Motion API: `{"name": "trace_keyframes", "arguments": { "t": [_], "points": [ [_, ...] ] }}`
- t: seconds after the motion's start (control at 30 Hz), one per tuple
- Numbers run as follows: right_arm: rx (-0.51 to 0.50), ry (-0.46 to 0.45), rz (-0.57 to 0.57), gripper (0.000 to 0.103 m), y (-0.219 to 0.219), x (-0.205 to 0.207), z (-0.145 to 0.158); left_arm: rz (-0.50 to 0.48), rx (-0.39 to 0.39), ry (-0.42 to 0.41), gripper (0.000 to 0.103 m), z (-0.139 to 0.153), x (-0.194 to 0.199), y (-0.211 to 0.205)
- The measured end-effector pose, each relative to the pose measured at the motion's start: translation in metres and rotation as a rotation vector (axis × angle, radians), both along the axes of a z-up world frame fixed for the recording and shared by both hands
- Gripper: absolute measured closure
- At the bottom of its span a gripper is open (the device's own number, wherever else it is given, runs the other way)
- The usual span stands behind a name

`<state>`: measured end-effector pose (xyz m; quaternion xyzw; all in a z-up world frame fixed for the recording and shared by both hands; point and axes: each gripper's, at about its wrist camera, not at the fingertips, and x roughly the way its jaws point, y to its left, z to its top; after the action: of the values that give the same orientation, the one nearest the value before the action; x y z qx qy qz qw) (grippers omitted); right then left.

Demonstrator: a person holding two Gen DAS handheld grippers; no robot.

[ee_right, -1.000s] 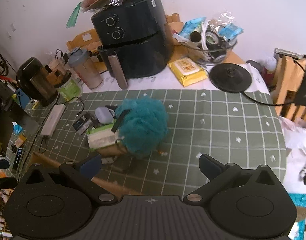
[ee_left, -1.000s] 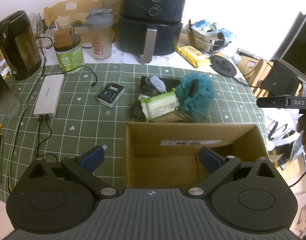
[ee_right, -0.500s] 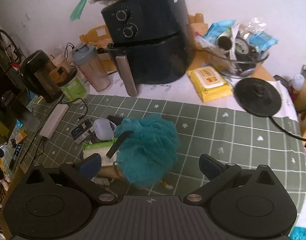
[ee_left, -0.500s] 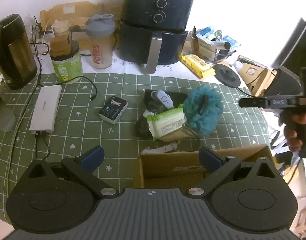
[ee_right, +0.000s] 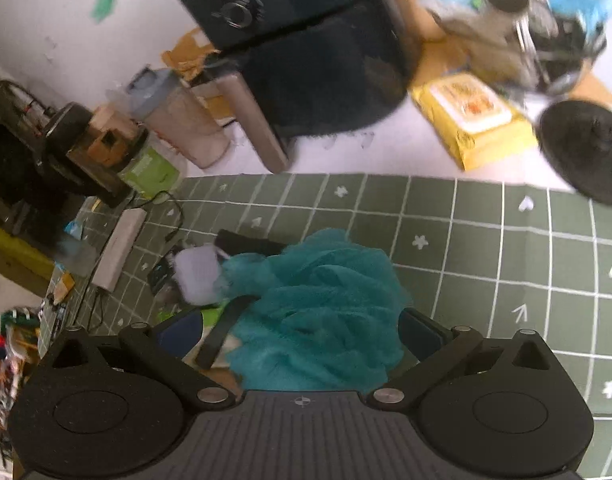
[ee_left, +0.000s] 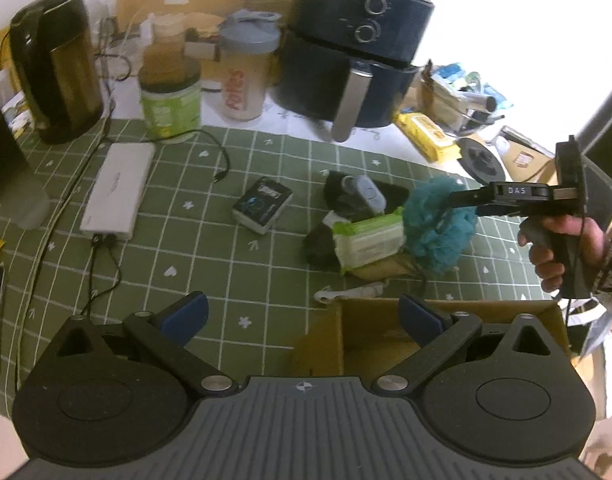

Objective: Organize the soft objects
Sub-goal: 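Close the right gripper on the teal mesh sponge and lift it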

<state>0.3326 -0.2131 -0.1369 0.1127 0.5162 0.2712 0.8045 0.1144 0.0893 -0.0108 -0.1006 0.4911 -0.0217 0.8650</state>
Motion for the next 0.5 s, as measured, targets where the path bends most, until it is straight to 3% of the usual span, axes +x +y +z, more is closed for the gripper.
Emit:
{"name": "trace_keyframes", "arguments": {
  "t": [0.33,0.5],
  "points": [
    [-0.011,0.145,-0.015,0.001,0.013,0.021,-0.056,0.063,-0.024,0.023,0.0,-0.007,-0.009,0.015],
    [0.022,0.154,-0.025,0.018,0.015,0.019,-0.059,0.074,-0.036,0.01,0.0,-0.005,-0.009,0.019]
  ]
}}
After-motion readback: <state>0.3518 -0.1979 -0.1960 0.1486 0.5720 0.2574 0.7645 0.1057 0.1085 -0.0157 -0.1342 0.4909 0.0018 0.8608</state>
